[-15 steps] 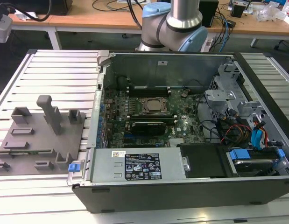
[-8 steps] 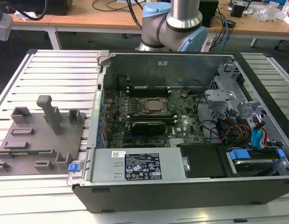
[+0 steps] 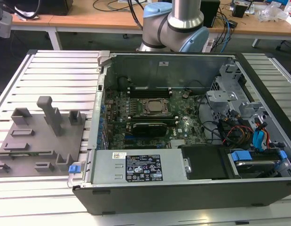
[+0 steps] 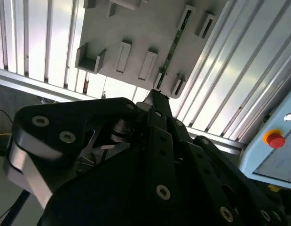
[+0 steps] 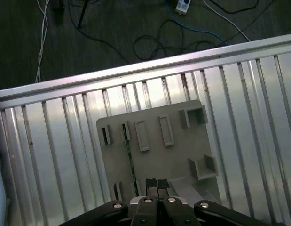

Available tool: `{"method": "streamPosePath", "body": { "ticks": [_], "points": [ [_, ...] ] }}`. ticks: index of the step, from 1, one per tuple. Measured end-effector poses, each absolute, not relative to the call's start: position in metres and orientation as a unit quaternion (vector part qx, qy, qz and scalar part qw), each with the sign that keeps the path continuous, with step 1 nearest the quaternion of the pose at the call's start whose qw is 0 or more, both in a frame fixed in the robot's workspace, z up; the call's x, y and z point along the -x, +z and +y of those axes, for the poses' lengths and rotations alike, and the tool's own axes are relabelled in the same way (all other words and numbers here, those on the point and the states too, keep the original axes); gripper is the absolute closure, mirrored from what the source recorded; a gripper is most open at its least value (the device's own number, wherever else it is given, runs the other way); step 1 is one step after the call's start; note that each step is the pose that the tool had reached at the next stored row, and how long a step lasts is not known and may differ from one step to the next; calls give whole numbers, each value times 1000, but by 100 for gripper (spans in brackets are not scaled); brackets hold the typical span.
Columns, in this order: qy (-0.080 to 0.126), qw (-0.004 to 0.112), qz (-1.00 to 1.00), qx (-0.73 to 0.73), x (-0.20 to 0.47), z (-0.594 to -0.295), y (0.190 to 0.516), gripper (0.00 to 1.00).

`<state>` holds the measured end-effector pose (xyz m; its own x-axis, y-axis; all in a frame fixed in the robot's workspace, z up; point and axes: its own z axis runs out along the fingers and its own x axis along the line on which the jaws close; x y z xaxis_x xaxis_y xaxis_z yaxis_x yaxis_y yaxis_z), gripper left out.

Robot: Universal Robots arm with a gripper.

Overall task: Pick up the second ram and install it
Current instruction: 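Pick up the second ram and move it above second insertion slot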

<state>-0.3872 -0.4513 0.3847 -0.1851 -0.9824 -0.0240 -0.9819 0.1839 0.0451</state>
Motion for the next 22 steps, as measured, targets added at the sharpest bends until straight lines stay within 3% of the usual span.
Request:
{"method": "streamPosePath", "body": {
  "ticks": [9, 11, 22],
  "points": [
    [-25, 6, -744, -668, 387, -451, 385, 89],
    [-25, 6, -744, -668, 387, -451, 385, 70],
    [-25, 6, -738, -675, 387, -461, 375, 70]
  ]
}}
